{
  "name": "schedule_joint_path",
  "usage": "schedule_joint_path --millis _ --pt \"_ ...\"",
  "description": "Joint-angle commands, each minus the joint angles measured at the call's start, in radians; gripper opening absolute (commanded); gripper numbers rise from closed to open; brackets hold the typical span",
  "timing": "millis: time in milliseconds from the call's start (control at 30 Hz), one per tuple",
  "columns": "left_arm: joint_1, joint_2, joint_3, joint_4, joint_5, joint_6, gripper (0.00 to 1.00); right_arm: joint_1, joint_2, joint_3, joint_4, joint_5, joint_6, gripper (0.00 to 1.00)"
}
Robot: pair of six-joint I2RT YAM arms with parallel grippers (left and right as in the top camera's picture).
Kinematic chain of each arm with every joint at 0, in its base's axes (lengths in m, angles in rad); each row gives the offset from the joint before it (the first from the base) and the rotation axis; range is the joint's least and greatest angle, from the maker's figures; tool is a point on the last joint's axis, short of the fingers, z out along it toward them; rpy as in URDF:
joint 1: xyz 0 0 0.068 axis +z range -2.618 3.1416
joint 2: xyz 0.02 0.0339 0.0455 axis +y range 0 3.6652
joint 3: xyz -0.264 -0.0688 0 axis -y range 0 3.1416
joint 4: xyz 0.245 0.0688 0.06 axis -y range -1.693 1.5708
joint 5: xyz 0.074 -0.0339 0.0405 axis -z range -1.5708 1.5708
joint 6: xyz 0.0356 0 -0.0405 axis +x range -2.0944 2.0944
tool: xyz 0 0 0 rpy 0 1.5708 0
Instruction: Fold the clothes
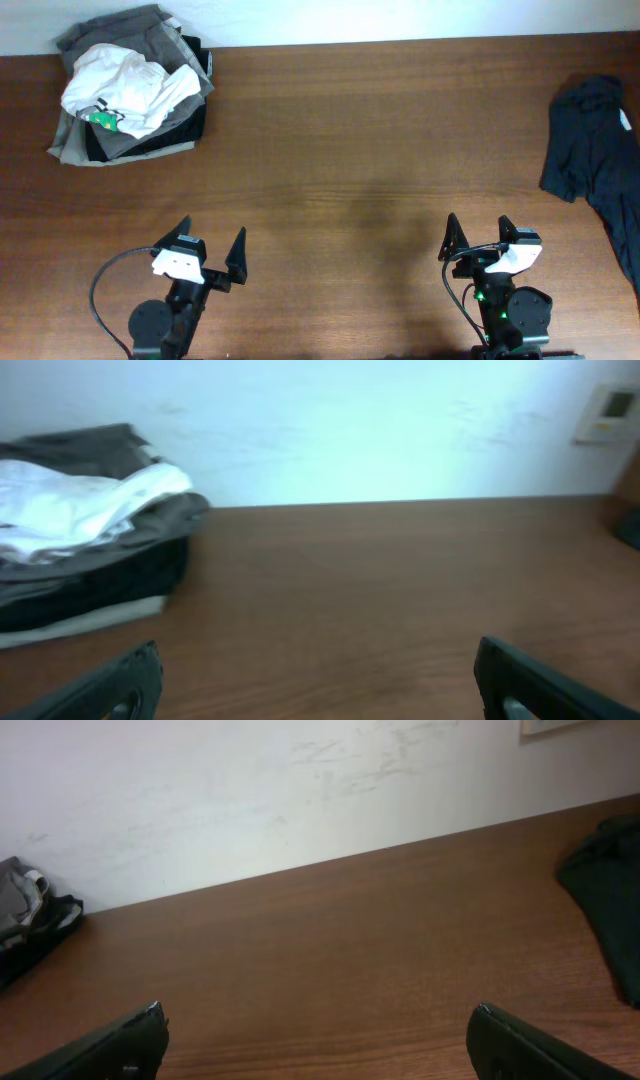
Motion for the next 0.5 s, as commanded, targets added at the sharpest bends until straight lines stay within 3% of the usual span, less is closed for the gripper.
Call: schedule_joint_path --millis 0,167,467 --pt "-0.003 -0.068 -0.043 0.001 -0.137 -0.003 0.99 -0.007 -0.010 -0.007 -0.003 0.009 0.008 0.99" --pt "-0.003 -0.163 -0.058 -0.070 -0.225 -0.003 0.99 -0.007 -0.010 -0.007 -0.003 0.009 0.008 0.99" --pt "0.010 -0.173 -0.059 -0.124 -0.228 0.025 0.99 -0.007 -0.010 -0.007 -0.003 0.009 0.008 0.99"
